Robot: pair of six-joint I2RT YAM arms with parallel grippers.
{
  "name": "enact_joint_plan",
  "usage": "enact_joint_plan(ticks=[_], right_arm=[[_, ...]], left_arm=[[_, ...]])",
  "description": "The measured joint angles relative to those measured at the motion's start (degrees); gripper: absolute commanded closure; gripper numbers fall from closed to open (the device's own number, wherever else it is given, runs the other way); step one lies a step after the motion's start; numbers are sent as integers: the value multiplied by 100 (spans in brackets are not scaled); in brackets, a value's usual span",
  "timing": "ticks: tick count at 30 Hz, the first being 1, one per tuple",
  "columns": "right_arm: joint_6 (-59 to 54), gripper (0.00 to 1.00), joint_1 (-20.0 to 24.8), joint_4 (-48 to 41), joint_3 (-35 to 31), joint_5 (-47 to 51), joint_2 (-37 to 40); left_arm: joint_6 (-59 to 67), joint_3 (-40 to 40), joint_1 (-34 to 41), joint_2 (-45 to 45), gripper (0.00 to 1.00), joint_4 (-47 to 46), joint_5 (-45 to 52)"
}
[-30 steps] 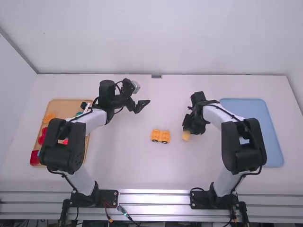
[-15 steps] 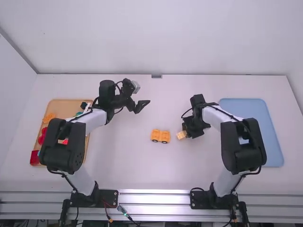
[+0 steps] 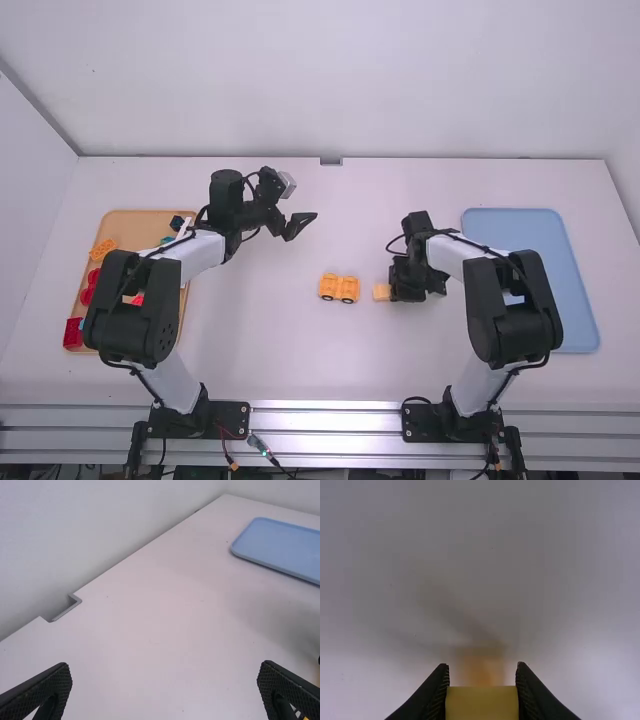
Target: Assemble lego blocks to make yellow taxi
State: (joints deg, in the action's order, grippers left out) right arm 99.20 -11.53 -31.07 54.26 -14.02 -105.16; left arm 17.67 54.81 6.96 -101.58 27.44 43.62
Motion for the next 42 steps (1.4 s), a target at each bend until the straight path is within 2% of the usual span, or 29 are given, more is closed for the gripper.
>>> enact_joint_plan(ticks=[2,6,7,8,18,22,27,29,34,38,42], right_arm=[[59,82,33,17,0,0,0],[120,65,63,142,0,-13,0],[146,30,63,177,0,-15,0],[133,0,61,203,0,-17,0],[0,1,74,181,7,-76,0],[-516,1,197,-599,323,-195,0],[-2026,1,387,-1733,1530,-310,0],[-3346,1,455,-2378,2389,-448,0],[-5821,1,483,-3318,3875,-509,4],[-6561,1,479,-3303,4476,-393,7],[-6354,1,479,-2981,4747,-284,7]], left_arm=[[-2,0,0,0,1,-7,-2],[-4,0,0,0,1,-24,0],[0,0,-2,0,1,-22,-2],[-4,0,-2,0,1,-24,-2],[-2,0,-20,0,1,-22,-2],[-4,0,-22,0,1,-22,0],[-4,0,-20,0,1,-20,0],[-2,0,-20,0,1,-22,0],[-2,0,-22,0,1,-50,-13],[90,0,-22,0,1,-166,-105],[151,0,-22,0,1,-164,-428]])
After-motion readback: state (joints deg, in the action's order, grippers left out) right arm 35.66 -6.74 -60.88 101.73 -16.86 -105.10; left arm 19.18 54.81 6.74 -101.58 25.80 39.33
